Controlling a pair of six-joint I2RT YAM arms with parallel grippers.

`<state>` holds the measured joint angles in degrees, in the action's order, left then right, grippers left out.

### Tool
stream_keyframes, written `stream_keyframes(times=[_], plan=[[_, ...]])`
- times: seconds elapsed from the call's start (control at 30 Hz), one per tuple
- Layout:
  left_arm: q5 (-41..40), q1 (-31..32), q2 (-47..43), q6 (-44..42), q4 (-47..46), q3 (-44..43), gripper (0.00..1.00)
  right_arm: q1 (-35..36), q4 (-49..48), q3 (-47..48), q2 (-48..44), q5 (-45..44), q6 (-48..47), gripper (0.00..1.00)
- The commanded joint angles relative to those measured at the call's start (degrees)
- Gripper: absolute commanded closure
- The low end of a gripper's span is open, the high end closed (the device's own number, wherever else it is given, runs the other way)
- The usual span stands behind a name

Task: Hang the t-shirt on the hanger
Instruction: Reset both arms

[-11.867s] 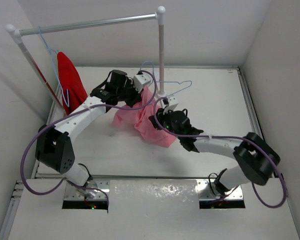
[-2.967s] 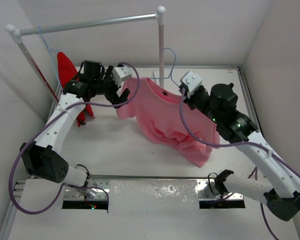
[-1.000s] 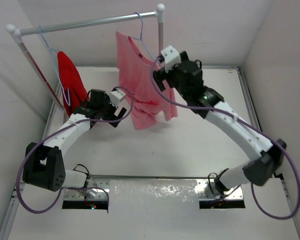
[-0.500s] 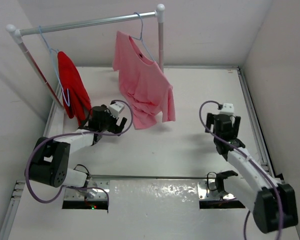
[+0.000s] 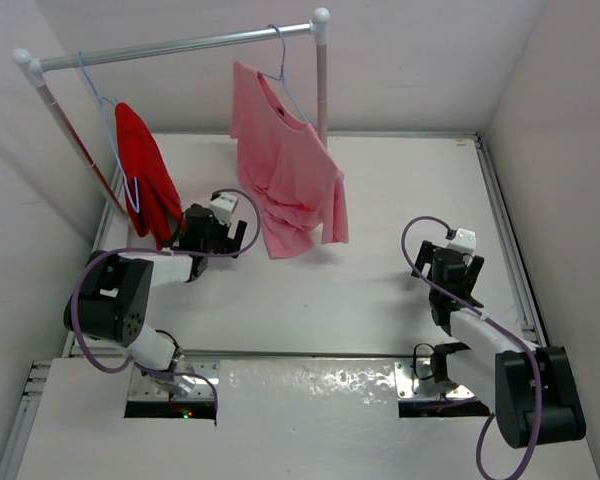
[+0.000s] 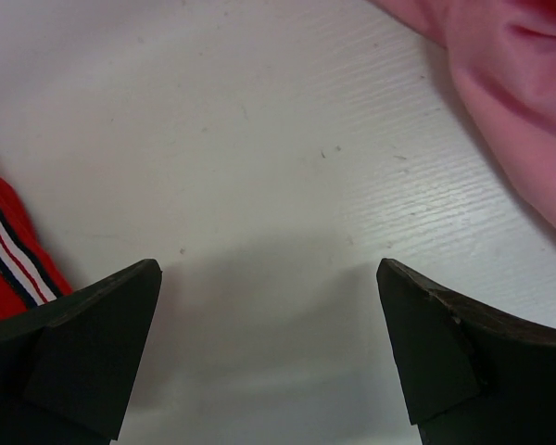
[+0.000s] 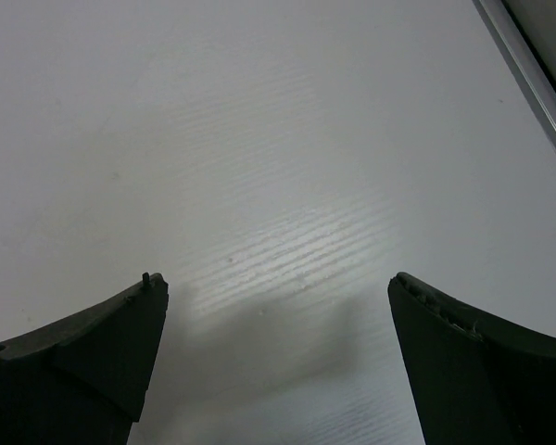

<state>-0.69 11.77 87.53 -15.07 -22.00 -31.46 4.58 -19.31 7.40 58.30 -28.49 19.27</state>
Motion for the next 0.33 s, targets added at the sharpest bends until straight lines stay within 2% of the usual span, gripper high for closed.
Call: stream_keyframes(times=[0.0,0.17,0.3], plan=[[-1.9,-1.4,0.7,1.7,-1.1,-2.3,0.0,-0.1,-5.2,1.6,1.1,0.2,0.9,0.01],[0.2,-1.9,0.1,0.9,-0.9,-2.0,0.0,-0.1,-3.6,3.1,2.9,0.0,0.9,0.01],[4.7,-2.9,-0.7,-0.4,-1.5,-0.7,0.0,-0.1,-3.3,3.8,3.6,0.0,1.0,0.01]])
